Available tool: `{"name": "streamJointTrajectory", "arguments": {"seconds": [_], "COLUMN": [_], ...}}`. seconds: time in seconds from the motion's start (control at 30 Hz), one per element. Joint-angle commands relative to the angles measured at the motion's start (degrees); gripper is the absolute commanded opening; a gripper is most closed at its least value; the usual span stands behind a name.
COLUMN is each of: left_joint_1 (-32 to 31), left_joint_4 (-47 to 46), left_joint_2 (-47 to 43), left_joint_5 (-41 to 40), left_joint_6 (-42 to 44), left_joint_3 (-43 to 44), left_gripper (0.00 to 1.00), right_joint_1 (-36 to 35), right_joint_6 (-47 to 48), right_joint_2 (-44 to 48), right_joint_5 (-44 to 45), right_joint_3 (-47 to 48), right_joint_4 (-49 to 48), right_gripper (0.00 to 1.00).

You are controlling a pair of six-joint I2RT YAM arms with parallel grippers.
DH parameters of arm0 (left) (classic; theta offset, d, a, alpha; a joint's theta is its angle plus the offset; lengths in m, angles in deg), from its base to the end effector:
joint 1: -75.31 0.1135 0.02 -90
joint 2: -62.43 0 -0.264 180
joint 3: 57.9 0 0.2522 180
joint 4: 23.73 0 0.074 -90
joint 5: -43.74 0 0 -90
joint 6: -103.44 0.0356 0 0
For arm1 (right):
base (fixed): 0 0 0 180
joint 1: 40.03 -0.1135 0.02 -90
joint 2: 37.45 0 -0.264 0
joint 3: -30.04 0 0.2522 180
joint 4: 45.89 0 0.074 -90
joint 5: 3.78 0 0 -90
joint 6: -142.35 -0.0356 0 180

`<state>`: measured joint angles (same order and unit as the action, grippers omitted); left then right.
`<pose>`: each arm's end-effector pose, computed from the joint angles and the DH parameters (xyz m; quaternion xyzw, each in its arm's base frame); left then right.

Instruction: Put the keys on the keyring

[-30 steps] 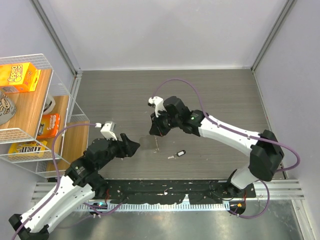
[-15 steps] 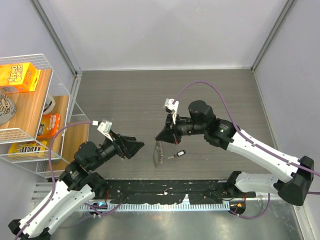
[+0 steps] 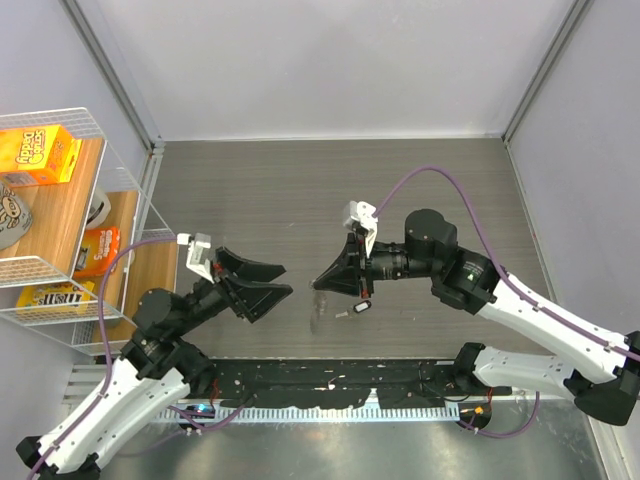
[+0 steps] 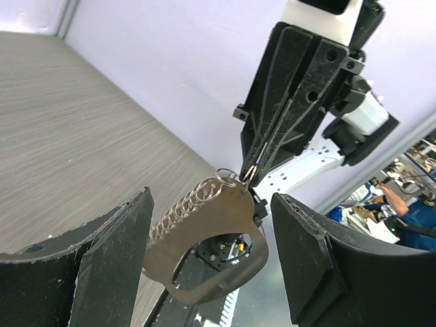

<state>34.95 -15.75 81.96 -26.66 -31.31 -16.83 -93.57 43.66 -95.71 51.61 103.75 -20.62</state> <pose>0.0763 -0.0805 0.3196 0.1103 0.6143 -0.6011 0.4991 0.1180 0.1938 0.3876 -0.4557 0.6021 0.5125 0.4088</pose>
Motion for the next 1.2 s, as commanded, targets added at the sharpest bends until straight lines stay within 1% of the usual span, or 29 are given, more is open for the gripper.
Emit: {"name": "streamJointTrajectory", "arguments": {"seconds": [0.0,0.1,0.37,0.67,0.83,0.87,1.03,1.1,1.17], "left_joint_1": [0.4,0.4,0.4,0.4,0.4,0.4,0.4,0.4,0.4], "left_joint_4": [-11.1,-13.5,-15.8,-17.1,-19.5,-20.1,-24.1,-25.3,-26.6], "left_joint_2": [1.1,1.9,3.1,4.9,7.0,7.4,8.8,8.9,9.3], "left_joint_5": [4.8,5.6,6.3,6.1,6.1,6.1,6.9,7.2,7.6], "left_joint_6": [-2.9,-3.7,-4.7,-4.7,-4.6,-4.6,-4.6,-4.6,-4.6], "left_joint_3": [0.7,0.7,0.6,1.3,1.3,1.3,1.0,1.1,1.1], "left_gripper": [0.77,0.77,0.81,0.87,0.88,0.87,0.8,0.77,0.71], "right_joint_1": [-0.9,-1.2,-2.8,-3.9,-4.5,-4.5,-4.5,-4.5,-4.5], "right_joint_6": [-3.2,-4.4,-5.6,-5.8,-6.4,-6.8,-8.0,-8.3,-9.0], "right_joint_2": [2.5,3.5,5.6,5.5,5.2,5.1,4.8,4.6,4.6], "right_joint_5": [0.5,2.4,10.7,14.6,14.0,13.8,12.7,12.1,11.3], "right_joint_3": [0.3,-0.2,0.9,1.4,1.4,1.2,1.2,1.4,1.6], "right_joint_4": [-8.2,-11.0,-11.1,-10.7,-11.2,-13.1,-14.1,-14.1,-14.2], "right_gripper": [0.05,0.05,0.05,0.05,0.05,0.05,0.05,0.05,0.05]}}
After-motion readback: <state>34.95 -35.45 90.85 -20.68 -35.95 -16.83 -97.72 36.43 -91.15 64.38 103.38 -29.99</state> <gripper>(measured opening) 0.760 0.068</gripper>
